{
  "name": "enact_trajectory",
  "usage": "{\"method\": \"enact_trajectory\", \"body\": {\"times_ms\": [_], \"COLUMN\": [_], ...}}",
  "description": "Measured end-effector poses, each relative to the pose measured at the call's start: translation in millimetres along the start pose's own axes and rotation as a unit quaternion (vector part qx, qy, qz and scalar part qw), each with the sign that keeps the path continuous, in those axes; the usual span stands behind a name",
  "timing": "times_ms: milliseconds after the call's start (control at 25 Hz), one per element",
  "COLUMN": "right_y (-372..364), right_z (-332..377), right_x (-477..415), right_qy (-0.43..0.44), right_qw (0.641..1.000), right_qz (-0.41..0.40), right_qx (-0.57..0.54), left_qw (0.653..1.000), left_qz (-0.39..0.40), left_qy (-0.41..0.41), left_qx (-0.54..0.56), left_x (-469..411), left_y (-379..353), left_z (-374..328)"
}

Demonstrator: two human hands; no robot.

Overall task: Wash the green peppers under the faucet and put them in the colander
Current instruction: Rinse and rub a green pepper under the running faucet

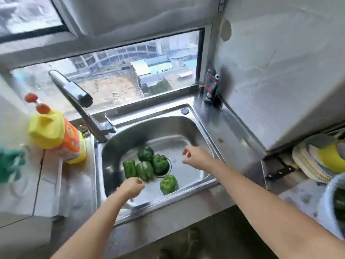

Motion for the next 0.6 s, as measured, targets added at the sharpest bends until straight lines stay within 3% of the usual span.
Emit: {"method": "enact_trajectory", "body": {"times_ms": [120, 280, 360, 600], "right_y": [-58.1, -115.8, -133.5, -158.4], "right_z": [23.2, 23.1, 17.9, 9.4], "right_x": [-39.0, -75.5, -86.1, -115.8], "right_qy": [0.027, 0.08, 0.108, 0.138], "right_qw": [0.991, 0.945, 0.925, 0.916], "right_qz": [0.097, 0.203, 0.226, 0.227], "right_qx": [0.093, 0.245, 0.285, 0.3], "left_qw": [0.997, 0.996, 0.995, 0.992], "left_qz": [0.055, 0.033, 0.021, 0.006], "left_qy": [0.044, 0.071, 0.081, 0.103], "left_qx": [0.006, 0.051, 0.058, 0.068], "left_x": [8.3, 18.1, 17.9, 13.9], "left_y": [-20.8, -27.4, -25.9, -26.8], "left_z": [34.4, 41.1, 40.3, 47.0]}}
Point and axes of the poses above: each hand's wrist, its own x-axis away from the middle knuckle, its own y-axis out of the back of the hand, z = x × y, the point moved 1 cm from there along -x, towards the middle knuckle, and after that the axes turned 14 degrees about -y, right-handed, at the moved point
